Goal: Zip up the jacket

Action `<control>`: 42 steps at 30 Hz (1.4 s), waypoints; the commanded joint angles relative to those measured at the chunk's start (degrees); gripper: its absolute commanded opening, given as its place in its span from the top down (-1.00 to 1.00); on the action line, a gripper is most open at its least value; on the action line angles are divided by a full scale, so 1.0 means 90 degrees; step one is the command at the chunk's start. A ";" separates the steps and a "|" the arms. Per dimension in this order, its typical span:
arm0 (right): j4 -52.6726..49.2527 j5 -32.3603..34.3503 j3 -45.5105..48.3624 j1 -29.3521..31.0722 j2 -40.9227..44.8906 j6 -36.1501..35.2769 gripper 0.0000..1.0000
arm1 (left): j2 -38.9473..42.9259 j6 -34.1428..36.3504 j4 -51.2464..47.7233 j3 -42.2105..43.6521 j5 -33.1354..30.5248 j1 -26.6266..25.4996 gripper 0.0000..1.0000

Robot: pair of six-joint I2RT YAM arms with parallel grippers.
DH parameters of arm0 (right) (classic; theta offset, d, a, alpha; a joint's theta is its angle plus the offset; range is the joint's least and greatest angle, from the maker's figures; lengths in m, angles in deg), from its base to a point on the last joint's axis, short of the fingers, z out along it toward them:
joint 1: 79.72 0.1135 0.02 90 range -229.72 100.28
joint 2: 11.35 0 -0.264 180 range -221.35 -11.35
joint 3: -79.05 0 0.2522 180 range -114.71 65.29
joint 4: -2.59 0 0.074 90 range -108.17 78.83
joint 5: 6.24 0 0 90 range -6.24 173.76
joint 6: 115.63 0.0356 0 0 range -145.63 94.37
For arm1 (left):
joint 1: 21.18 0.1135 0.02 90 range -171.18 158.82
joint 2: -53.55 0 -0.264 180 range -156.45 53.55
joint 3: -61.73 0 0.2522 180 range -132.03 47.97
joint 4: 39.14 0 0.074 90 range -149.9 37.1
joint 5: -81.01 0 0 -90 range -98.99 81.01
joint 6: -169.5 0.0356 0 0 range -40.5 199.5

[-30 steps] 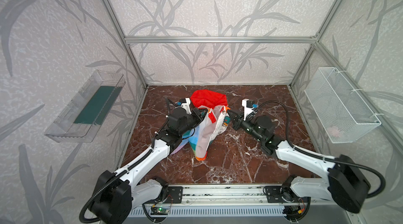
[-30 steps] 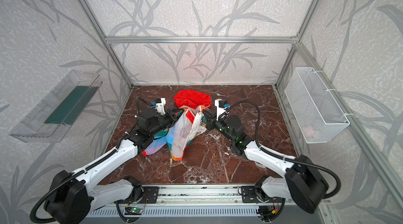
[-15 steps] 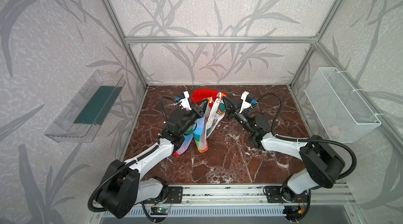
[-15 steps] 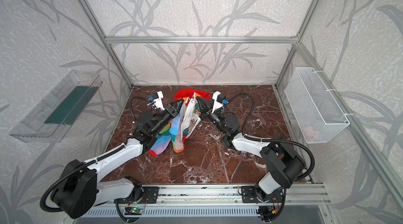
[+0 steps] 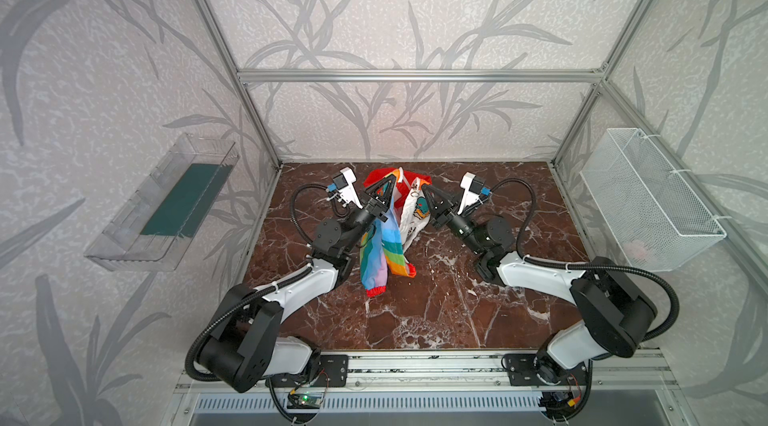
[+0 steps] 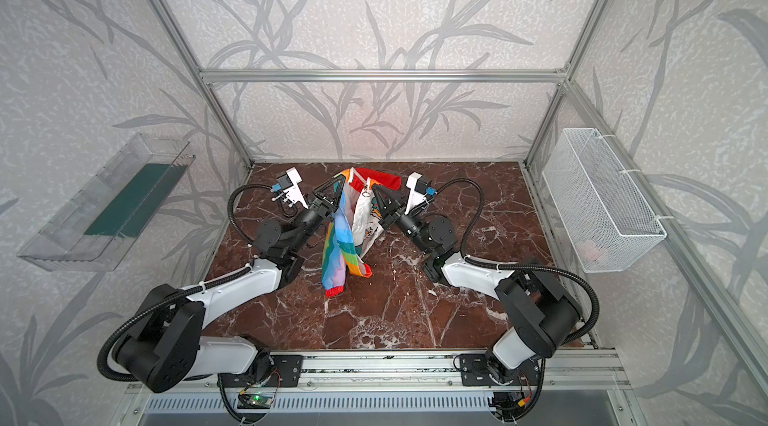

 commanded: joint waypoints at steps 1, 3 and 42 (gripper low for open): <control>0.0439 -0.0244 -0.0342 -0.0029 -0.0080 0.0600 1.00 | 0.0399 0.1174 0.0615 -0.0096 0.0346 -0.0043 1.00; 0.0437 -0.0375 -0.0453 -0.0029 -0.0102 0.0853 1.00 | 0.0487 0.1493 0.0613 -0.0120 0.0392 -0.0077 1.00; 0.0436 -0.0923 -0.0499 0.0000 0.0443 0.1746 1.00 | 0.0356 0.2658 0.0615 -0.0623 -0.0070 -0.0563 1.00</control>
